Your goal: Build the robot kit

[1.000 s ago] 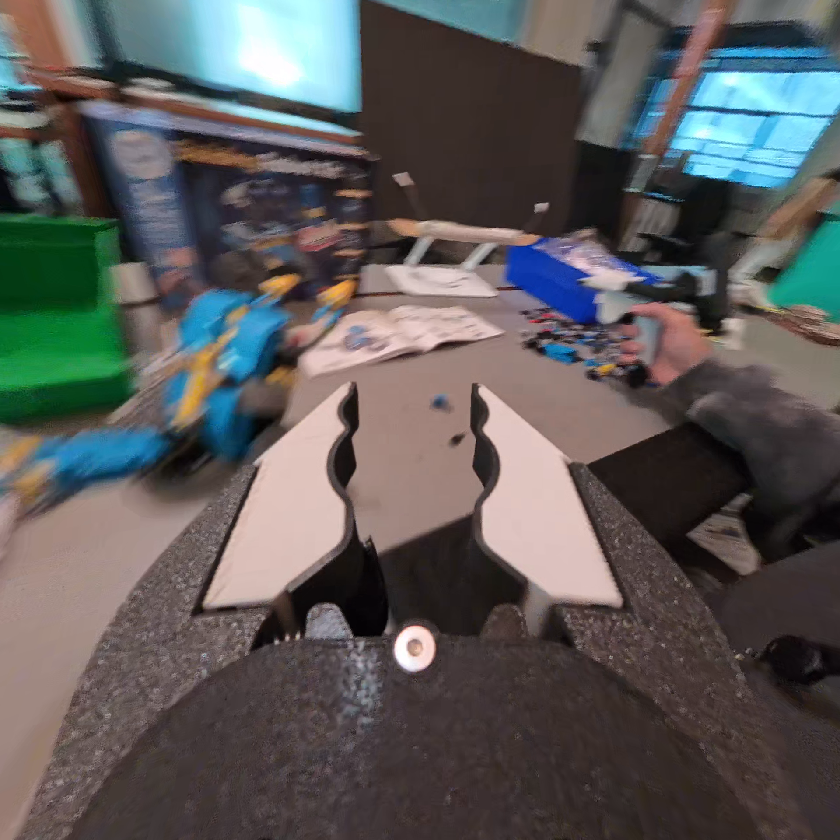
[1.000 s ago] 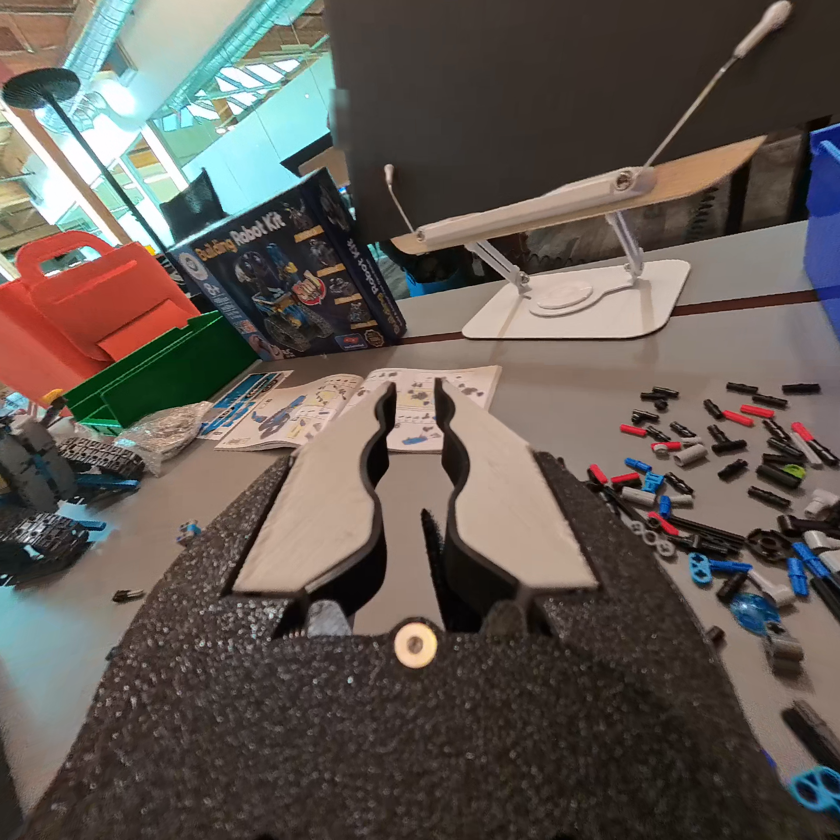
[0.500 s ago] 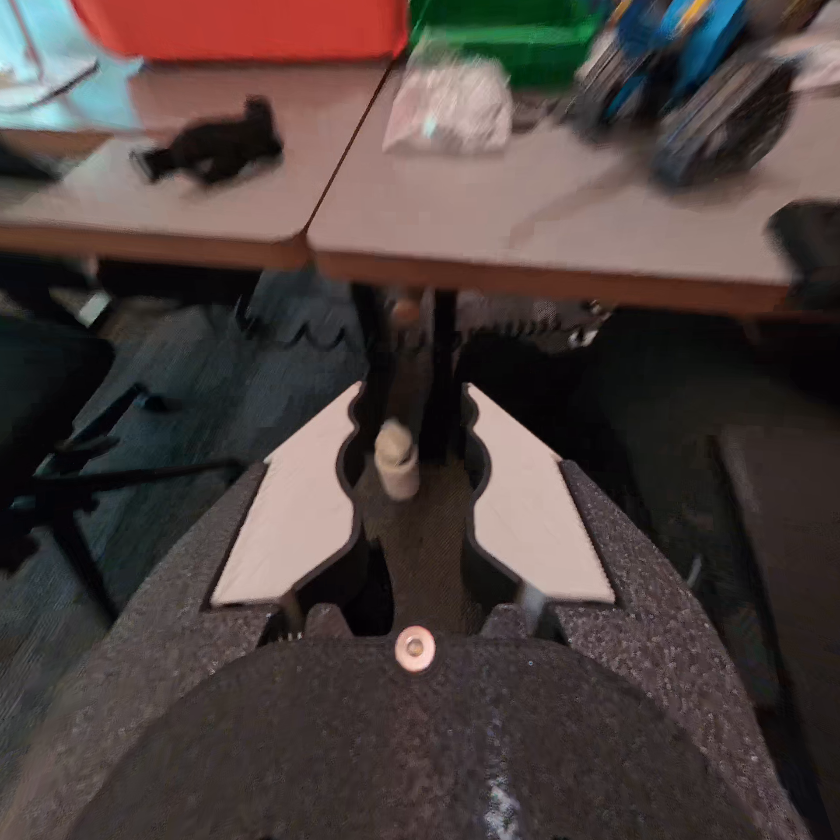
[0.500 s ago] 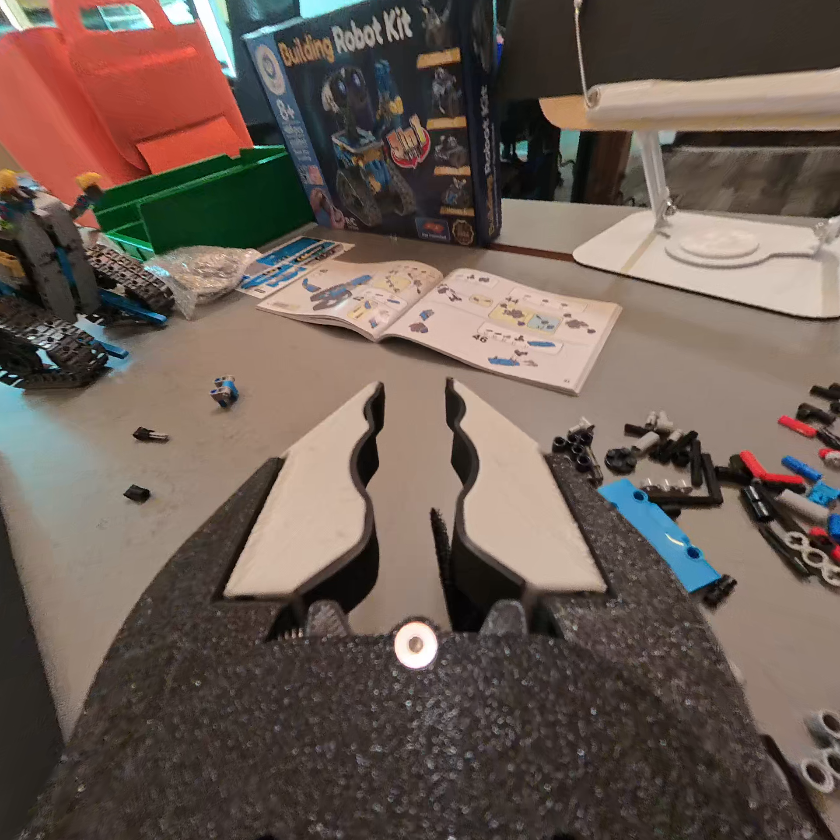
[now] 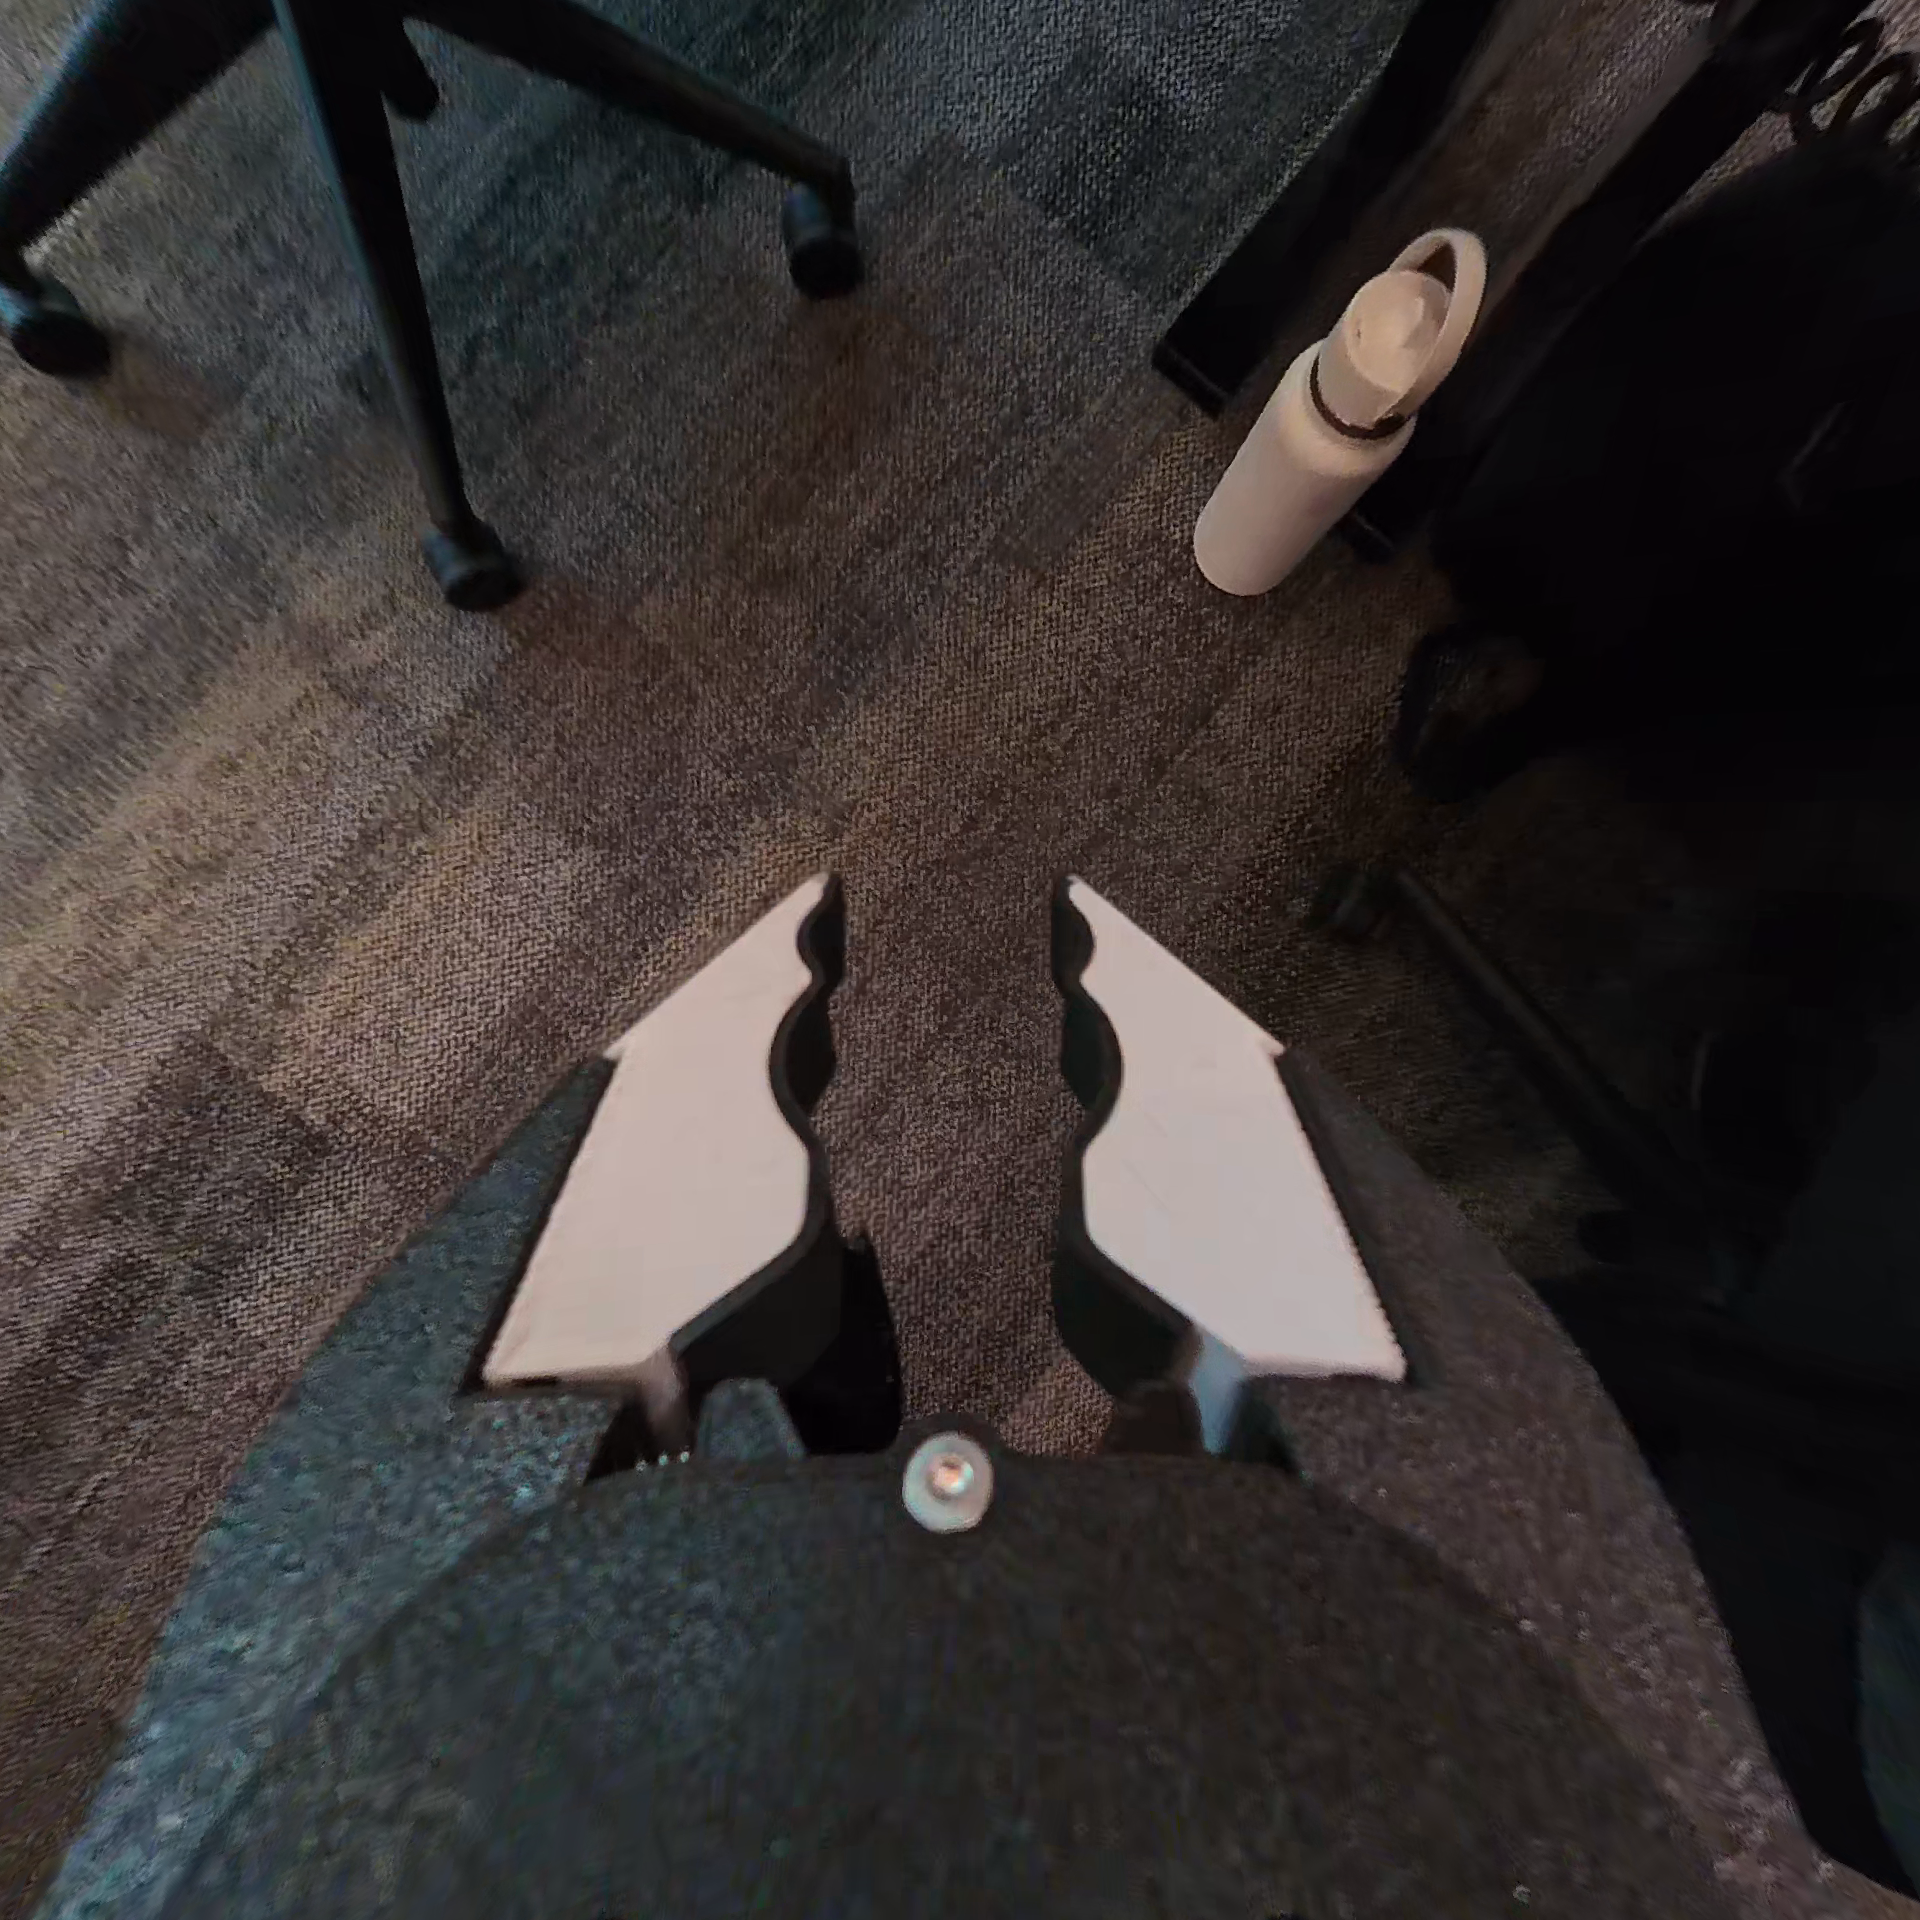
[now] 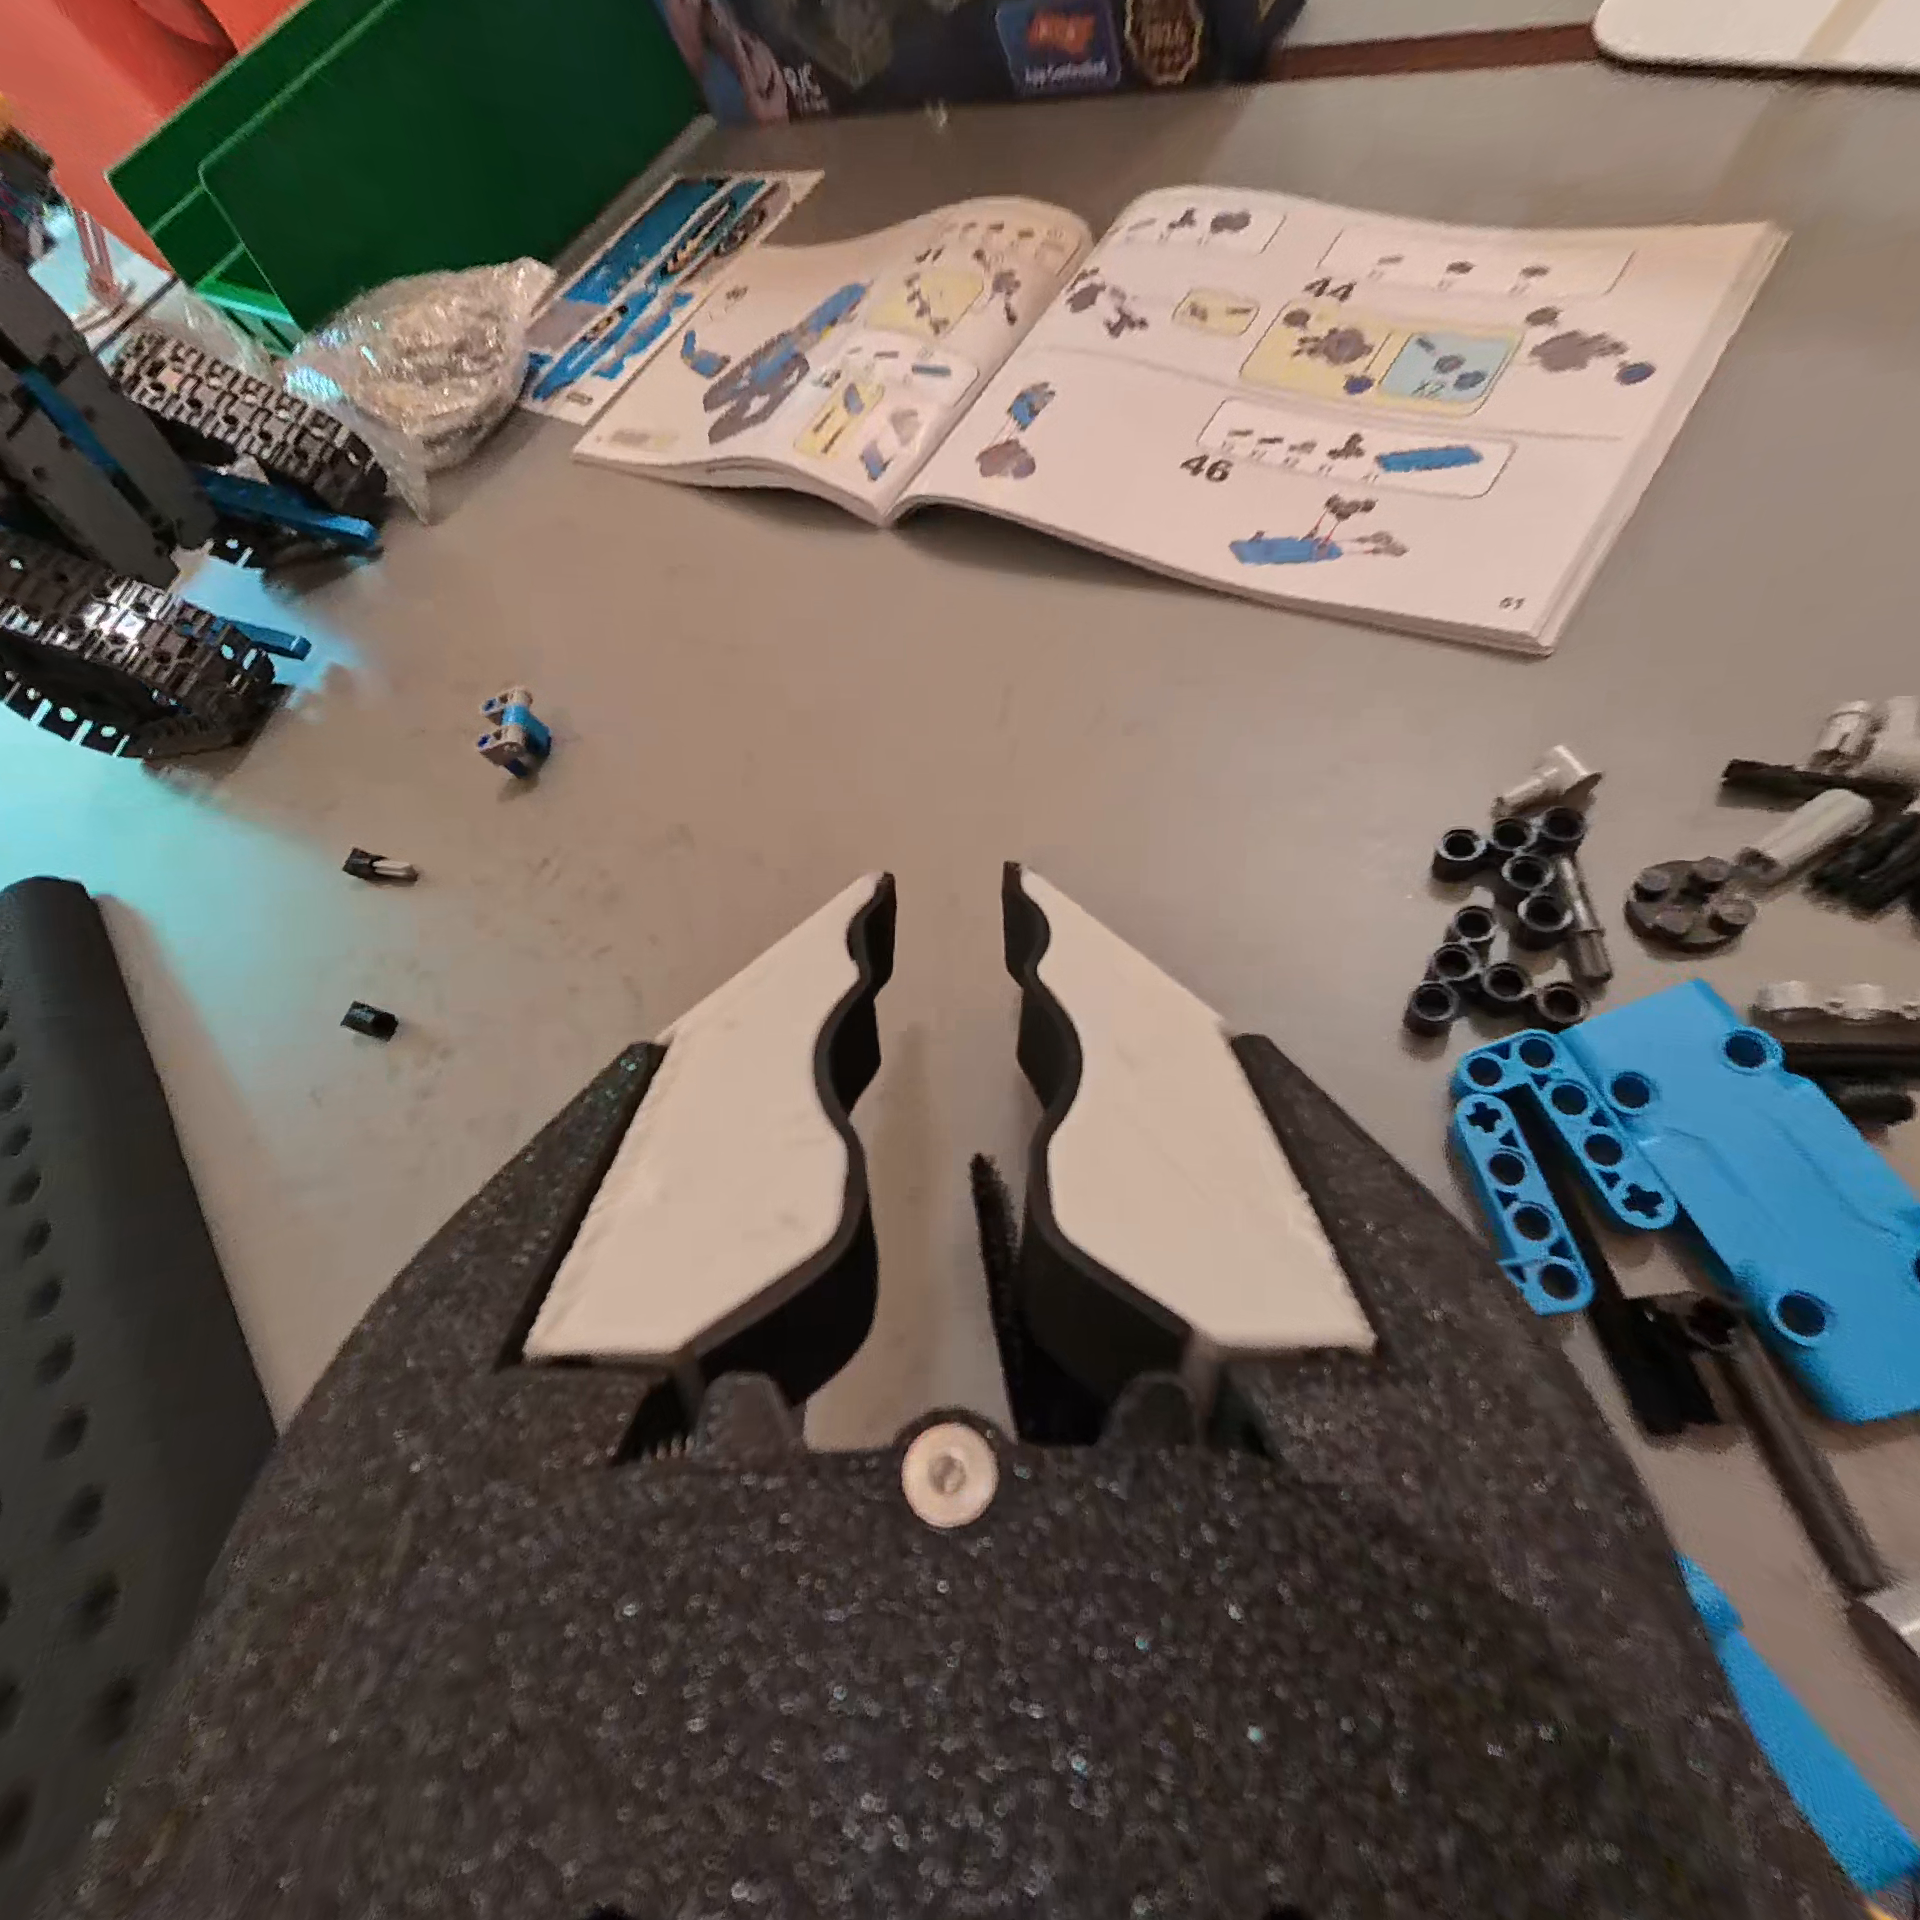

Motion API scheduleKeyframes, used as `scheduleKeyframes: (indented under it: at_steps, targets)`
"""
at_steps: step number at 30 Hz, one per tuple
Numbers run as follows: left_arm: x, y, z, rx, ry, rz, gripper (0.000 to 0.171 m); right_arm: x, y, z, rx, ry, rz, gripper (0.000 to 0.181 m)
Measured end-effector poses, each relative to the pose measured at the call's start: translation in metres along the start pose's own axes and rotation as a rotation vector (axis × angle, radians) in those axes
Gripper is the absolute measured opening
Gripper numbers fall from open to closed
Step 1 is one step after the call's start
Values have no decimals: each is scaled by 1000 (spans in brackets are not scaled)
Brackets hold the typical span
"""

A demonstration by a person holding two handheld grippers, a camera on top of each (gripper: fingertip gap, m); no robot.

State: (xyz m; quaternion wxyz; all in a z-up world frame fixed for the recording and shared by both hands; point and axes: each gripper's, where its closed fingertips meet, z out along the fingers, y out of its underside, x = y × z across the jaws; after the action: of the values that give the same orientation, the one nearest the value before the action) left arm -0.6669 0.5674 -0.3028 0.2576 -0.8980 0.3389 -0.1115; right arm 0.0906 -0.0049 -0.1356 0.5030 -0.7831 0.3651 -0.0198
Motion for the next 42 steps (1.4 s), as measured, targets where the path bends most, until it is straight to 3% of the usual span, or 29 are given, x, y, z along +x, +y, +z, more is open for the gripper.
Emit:
scheduleKeyframes:
  at_steps: [4,8,16,18,21,25,28,31,37,40,42]
  targets:
    - [-2,19,2,-36,-26,32,39,-1,7,6,-58,-2,-9,20]
    - [10,20,0,-30,15,20,39,-3,13,10,-100,10,-49,21]
    - [41,-27,-20,36,91,-70,41,-8,24,17,-187,75,-187,21]
    - [66,-30,-19,-30,206,-152,50,-6,25,17,-203,130,-281,20]
    - [119,-49,-27,-73,495,-260,58,-7,23,17,-187,190,-416,21]
    - [149,-120,-56,127,674,-350,52,-2,21,15,-162,234,-438,32]
    - [179,-166,-86,235,762,-293,58,0,21,15,-166,213,-377,35]
    - [217,-193,-106,303,756,-167,66,4,22,15,-175,191,-291,42]
    - [303,-202,-124,394,740,-5,64,-10,23,13,-169,24,-185,70]
    - [358,-195,-139,381,833,80,58,-11,22,12,-160,-6,-141,70]
    - [385,-192,-142,379,807,170,56,-10,21,11,-158,-10,-120,67]
